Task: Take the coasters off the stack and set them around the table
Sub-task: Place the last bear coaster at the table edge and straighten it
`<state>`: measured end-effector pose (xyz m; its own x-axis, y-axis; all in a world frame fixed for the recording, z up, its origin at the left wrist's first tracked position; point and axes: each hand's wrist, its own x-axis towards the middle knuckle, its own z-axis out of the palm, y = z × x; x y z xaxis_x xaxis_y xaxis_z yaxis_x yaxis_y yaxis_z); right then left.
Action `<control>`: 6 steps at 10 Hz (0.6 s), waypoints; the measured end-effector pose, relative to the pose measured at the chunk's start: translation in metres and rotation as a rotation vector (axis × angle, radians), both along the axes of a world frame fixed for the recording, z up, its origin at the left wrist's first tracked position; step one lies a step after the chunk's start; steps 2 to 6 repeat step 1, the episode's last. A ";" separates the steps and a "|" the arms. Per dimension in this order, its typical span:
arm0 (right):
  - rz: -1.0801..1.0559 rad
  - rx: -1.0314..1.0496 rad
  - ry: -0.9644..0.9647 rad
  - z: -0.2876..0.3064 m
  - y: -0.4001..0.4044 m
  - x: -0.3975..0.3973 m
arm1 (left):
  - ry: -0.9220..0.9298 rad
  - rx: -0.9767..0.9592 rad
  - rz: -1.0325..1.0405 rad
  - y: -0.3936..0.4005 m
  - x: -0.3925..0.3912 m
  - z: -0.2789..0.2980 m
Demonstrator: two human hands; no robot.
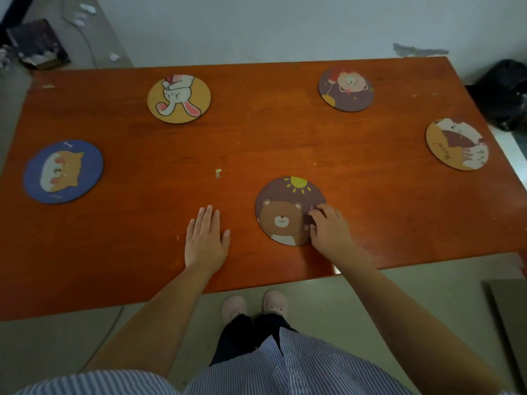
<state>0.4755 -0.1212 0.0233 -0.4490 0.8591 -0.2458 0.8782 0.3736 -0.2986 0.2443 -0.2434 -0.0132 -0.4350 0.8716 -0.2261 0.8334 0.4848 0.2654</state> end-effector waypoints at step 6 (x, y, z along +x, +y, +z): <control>-0.024 -0.055 -0.009 0.011 0.011 -0.001 | 0.018 0.008 -0.004 0.000 0.001 0.000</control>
